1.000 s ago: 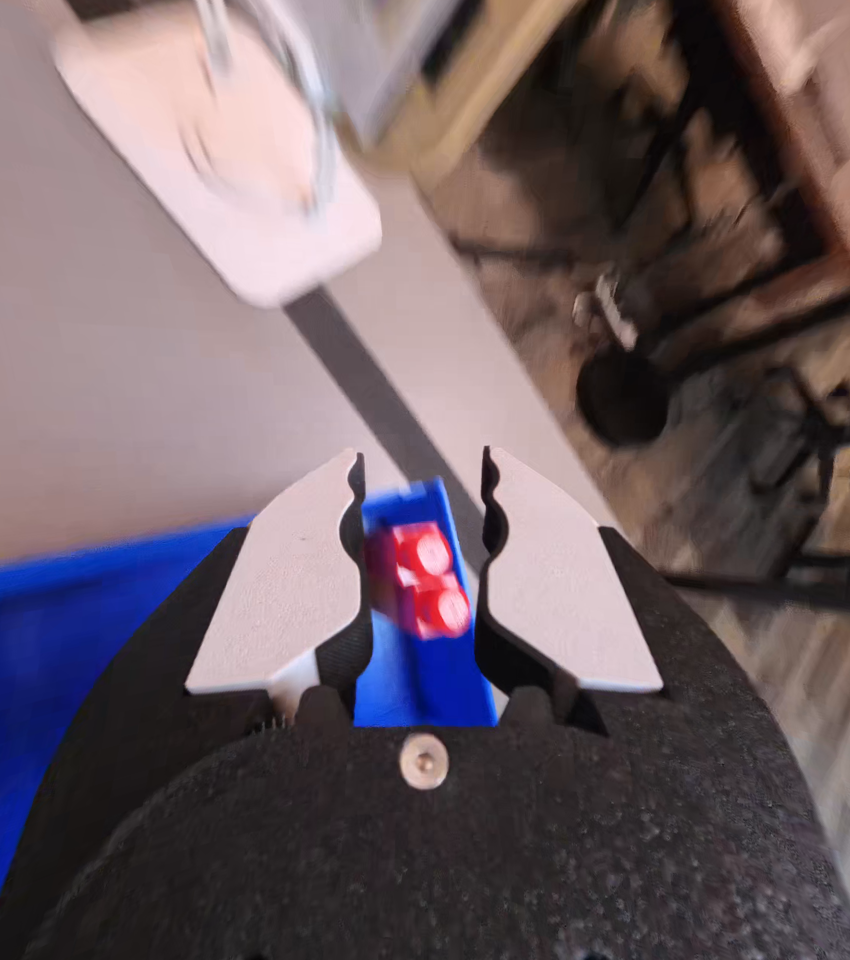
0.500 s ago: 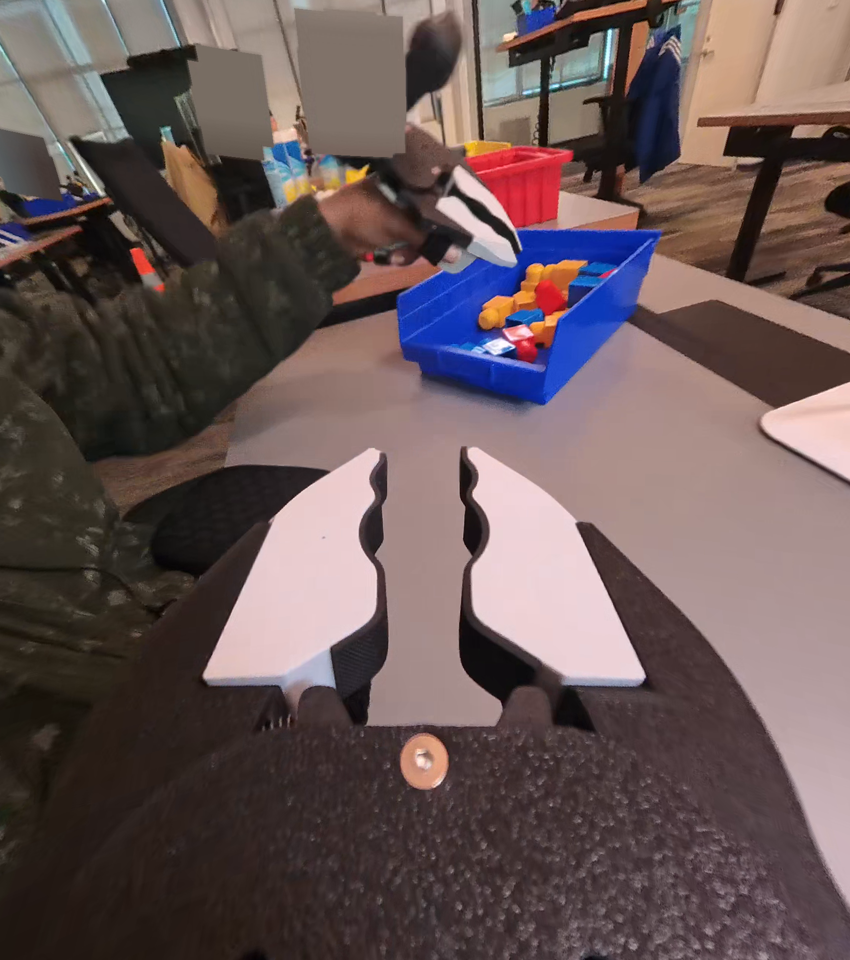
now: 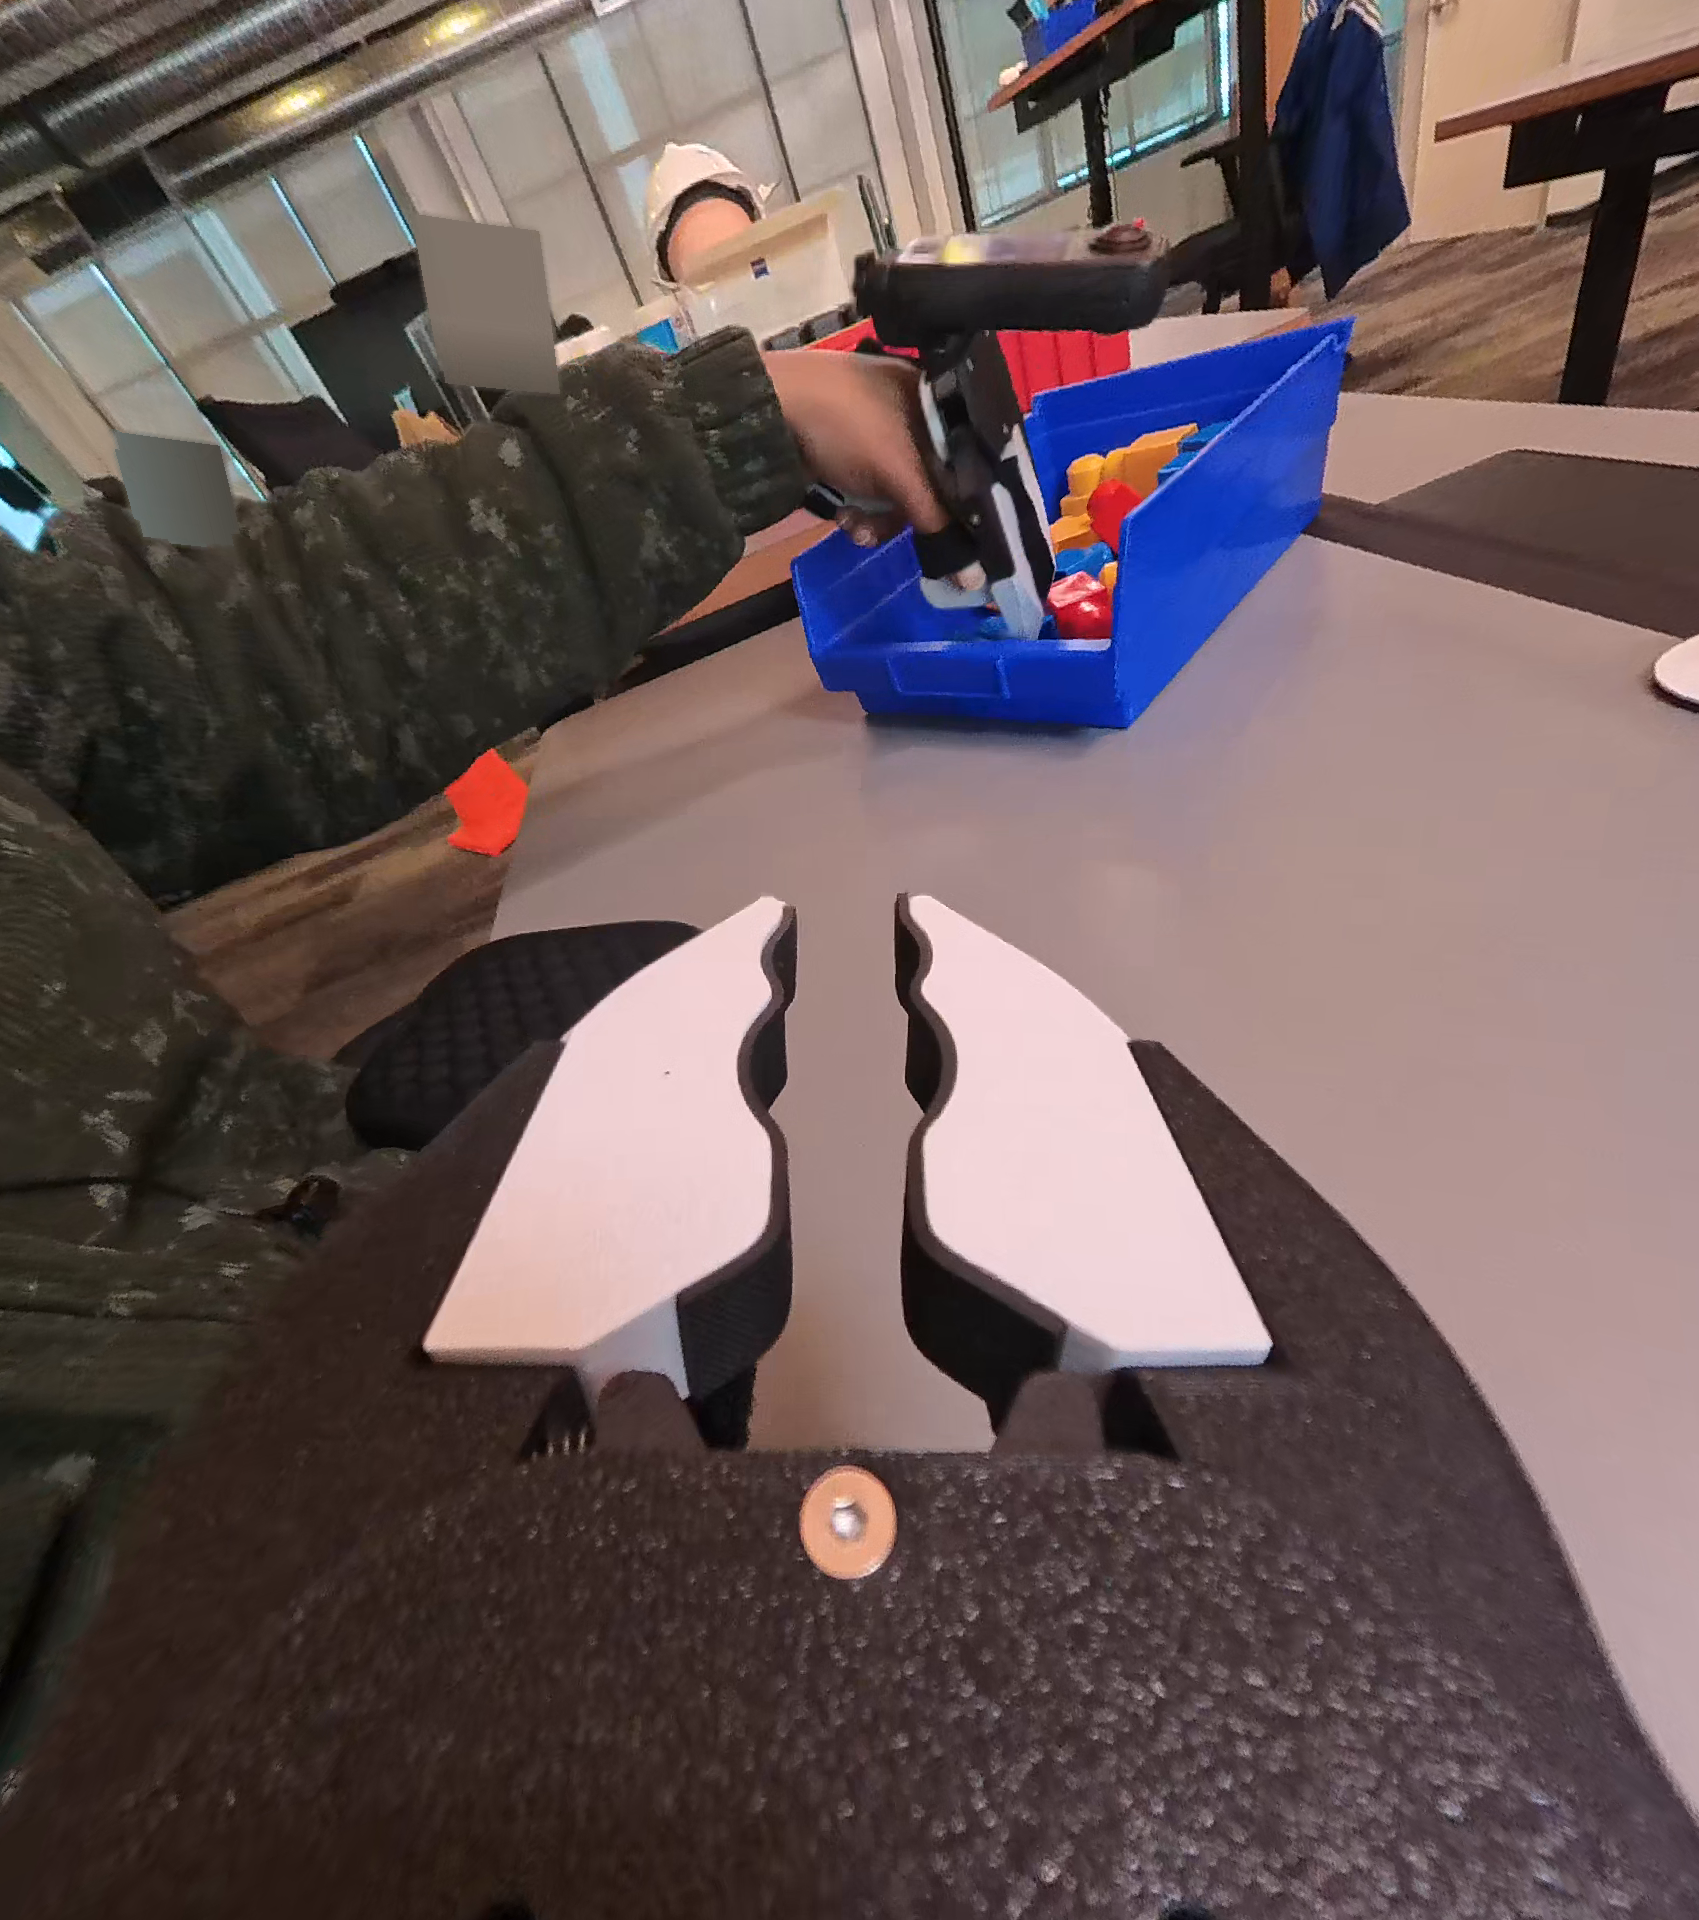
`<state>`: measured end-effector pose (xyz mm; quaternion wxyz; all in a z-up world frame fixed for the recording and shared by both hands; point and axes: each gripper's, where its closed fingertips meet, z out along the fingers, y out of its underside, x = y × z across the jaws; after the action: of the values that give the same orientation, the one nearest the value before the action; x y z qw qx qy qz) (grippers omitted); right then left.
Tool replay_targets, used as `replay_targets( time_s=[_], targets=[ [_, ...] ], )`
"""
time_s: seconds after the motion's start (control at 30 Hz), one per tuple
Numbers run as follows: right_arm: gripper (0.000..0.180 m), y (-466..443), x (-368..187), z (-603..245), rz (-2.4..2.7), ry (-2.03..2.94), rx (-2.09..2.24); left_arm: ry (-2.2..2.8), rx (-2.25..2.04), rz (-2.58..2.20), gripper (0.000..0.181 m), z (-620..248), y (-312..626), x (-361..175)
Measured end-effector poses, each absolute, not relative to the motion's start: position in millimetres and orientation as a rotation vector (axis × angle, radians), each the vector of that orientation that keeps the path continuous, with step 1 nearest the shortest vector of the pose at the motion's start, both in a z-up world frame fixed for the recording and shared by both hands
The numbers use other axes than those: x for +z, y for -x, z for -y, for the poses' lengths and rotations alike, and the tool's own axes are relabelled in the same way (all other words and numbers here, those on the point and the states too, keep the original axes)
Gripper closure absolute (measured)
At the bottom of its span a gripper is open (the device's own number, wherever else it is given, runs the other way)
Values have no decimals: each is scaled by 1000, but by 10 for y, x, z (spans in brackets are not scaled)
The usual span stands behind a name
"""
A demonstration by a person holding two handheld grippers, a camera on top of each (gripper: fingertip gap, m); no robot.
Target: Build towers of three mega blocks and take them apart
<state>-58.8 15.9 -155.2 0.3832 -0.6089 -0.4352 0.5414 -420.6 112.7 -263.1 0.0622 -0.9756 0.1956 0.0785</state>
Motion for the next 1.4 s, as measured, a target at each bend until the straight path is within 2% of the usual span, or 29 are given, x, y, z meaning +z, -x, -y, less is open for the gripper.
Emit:
replay_targets(
  time_s=[0.1,0.2,0.3,0.4,0.57,0.67,0.87,1.03,1.1,1.17,1.23,1.4],
  targets=[
    [162,588,-1589,-146,1127,1558,1370,2984,386,-656,152,-1069,4274,-2637],
    [162,582,-1599,-139,1147,1551,1340,3010,470,-702,152,-993,4300,-2700],
    [163,572,-1597,-131,1149,1547,1329,2959,667,-770,170,-1006,4433,-2688],
    [164,558,-1594,-135,1148,1545,1315,2932,778,-841,173,-985,4501,-2627],
    [165,535,-1596,-187,1133,1537,1282,2668,864,-844,174,-1159,4442,-2032],
    [164,543,-1608,-237,1107,1516,1266,2411,620,-765,174,-1259,4019,-1507],
    [140,644,-1591,-306,1080,1417,1144,1756,-768,-675,177,-663,2050,-661],
    [122,730,-1267,-138,1055,1231,1153,1408,-1470,-618,177,-148,1125,-693],
    [122,707,-1142,-65,1027,1184,1207,1359,-1611,-591,177,-105,924,-819],
    [132,674,-1086,-23,1009,1167,1273,1376,-1669,-590,177,-101,784,-957],
    [145,656,-1094,33,1034,1170,1345,1426,-1640,-620,176,-103,679,-1103],
    [146,632,-1349,-54,1173,1351,1308,1543,-1366,-731,177,-217,740,-1365]
  ],
)
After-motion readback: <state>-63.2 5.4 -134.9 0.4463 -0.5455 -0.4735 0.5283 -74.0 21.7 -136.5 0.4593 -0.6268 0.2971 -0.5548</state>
